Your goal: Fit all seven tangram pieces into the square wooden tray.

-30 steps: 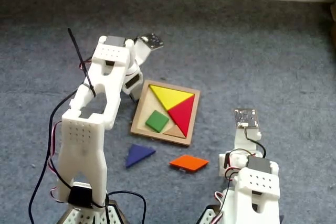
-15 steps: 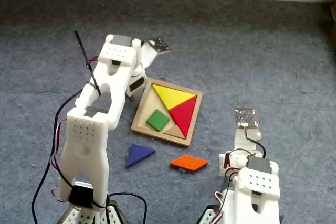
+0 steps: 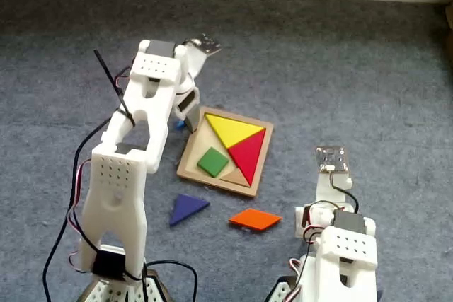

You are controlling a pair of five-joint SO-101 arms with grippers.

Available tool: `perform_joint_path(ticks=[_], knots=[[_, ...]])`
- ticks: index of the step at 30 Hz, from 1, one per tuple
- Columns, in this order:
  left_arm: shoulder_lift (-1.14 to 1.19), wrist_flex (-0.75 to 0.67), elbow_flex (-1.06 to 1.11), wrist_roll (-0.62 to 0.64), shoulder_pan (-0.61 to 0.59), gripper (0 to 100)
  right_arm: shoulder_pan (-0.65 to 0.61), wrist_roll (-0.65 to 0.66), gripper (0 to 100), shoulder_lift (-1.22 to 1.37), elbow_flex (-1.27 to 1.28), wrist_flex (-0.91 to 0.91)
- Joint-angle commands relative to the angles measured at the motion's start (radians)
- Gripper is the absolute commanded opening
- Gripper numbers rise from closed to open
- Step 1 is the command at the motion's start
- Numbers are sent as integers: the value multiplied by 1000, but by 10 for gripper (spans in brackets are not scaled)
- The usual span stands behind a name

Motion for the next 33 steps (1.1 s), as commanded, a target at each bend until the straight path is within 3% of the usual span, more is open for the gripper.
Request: perform_joint_path(ticks=[1,14,23,33], knots=[[47,-55,-33,9,5,252,21,6,5,-13,2,-24],[35,-60,-125,15,-38,252,21,6,5,-13,2,-24],[186,-51,-285,15,-91,252,21,6,5,-13,2,-24],[209,78,-377,8,-68,204,21,6,5,-13,2,-24]])
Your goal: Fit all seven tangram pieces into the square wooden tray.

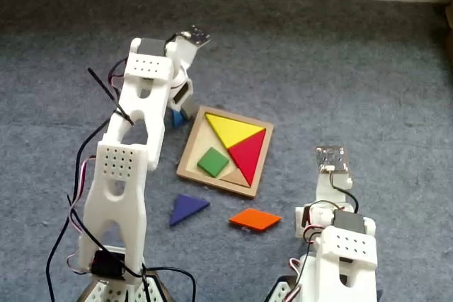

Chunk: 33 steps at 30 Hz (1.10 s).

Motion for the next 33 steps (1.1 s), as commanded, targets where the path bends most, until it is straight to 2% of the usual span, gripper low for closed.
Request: perform_joint_path(ticks=[1,14,22,28,33], knots=[[-5,23,-33,-2,18,196,21,6,5,-13,2,-24],[-18,84,-42,0,96,188,21,6,5,-13,2,-24],[-33,143,-163,2,96,139,21,6,5,-13,2,-24],[-42,143,-165,12,96,190,51,6,5,-13,2,-24],[-39,138,-165,118,87,250,51,6,5,-13,2,-24]])
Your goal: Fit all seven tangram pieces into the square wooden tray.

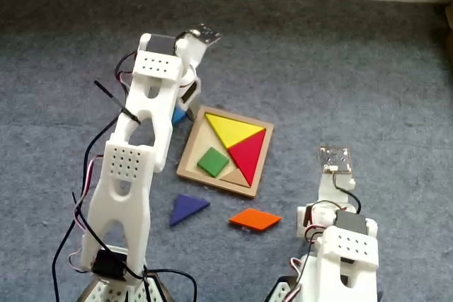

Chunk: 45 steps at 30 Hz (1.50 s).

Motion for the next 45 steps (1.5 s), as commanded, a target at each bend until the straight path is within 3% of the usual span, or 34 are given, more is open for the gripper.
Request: perform_joint_path(ticks=[1,18,31,38,45], knots=[[-42,8,-44,57,5,252,27,8,5,-13,1,-24],[54,-61,-47,84,-54,197,27,8,5,-13,1,-24],[45,-55,-61,81,-45,140,27,8,5,-13,1,-24],[10,15,-145,84,-21,137,27,8,5,-13,1,-24],[-114,17,16,84,35,137,27,8,5,-13,1,-24]])
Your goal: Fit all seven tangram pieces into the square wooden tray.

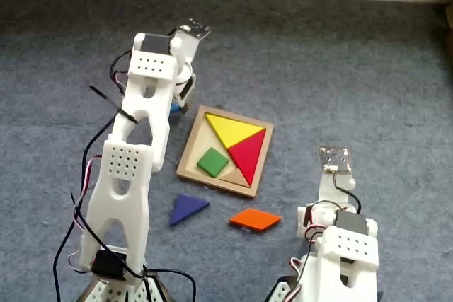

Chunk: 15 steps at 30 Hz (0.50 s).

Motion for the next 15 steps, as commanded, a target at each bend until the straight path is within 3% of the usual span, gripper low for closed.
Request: perform_joint_path(ticks=[1,7,15], knots=[[-150,14,93,11,65,137,27,8,5,-13,1,-24],[-315,12,335,35,153,137,27,8,5,-13,1,-24],[-348,-5,458,296,191,141,27,8,5,-13,1,-24]])
